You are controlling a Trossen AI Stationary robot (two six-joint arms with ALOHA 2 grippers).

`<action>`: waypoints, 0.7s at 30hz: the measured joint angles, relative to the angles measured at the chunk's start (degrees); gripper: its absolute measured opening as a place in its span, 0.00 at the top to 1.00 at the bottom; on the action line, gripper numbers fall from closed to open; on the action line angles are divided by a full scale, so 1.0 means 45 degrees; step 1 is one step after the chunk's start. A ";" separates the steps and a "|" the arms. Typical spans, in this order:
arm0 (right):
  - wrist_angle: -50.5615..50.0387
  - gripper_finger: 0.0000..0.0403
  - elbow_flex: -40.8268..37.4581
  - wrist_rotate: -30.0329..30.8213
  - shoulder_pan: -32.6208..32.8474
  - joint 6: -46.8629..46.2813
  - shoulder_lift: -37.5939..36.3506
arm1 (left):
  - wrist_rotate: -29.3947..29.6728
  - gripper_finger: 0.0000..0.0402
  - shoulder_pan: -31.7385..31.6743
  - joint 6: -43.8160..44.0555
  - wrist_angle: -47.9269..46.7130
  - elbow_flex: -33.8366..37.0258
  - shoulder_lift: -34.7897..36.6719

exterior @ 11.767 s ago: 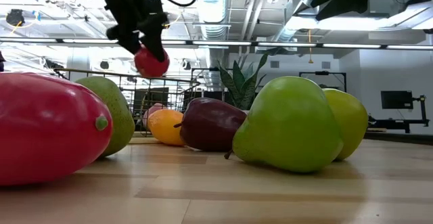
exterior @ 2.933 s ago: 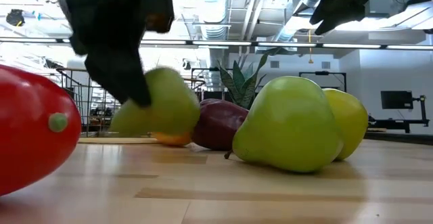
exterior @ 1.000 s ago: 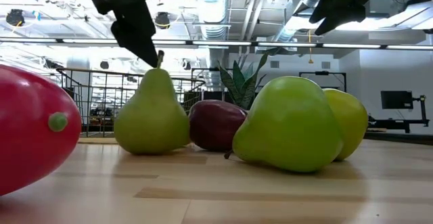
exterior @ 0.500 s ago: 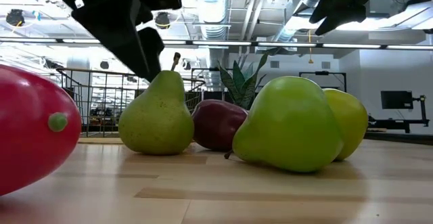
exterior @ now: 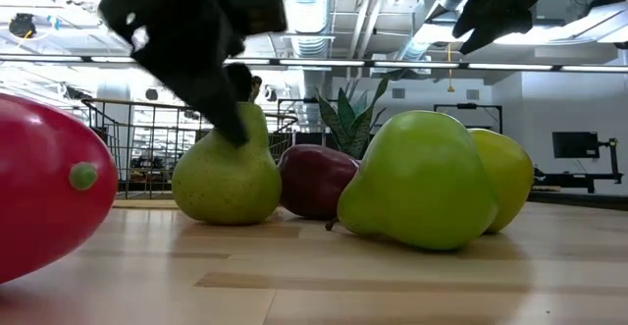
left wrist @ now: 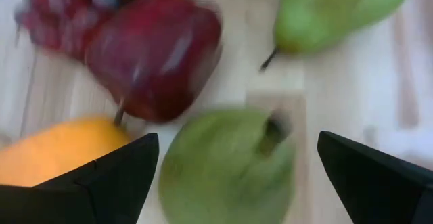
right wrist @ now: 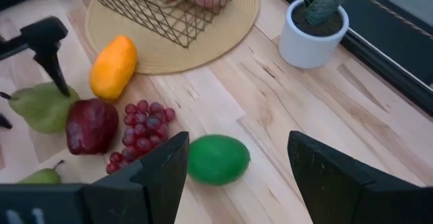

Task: Build produce basket
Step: Put the left pear in the wired basket

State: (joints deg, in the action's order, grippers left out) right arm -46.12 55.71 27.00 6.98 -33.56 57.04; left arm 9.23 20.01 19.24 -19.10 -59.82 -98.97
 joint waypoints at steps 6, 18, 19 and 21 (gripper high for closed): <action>-0.0106 0.32 0.0004 -0.0013 0.0024 0.0029 -0.0011 | -0.0102 0.03 -0.0003 0.0218 -0.0015 0.0010 -0.0702; -0.0220 0.32 0.0004 -0.0039 0.0024 0.0243 -0.0006 | -0.0221 0.18 -0.0087 0.0802 -0.0274 -0.0003 -0.0750; -0.0245 0.32 0.0004 -0.0039 0.0020 0.0244 -0.0011 | -0.0219 0.20 -0.0103 0.0878 -0.0270 -0.0003 -0.0750; -0.0264 0.32 0.0004 -0.0039 0.0020 0.0272 -0.0011 | -0.0282 0.22 -0.0155 0.1224 -0.0261 -0.0003 -0.0745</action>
State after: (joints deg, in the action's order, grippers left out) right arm -47.31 55.72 26.83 7.07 -32.34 56.99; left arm 7.97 19.31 24.74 -20.28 -59.83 -102.32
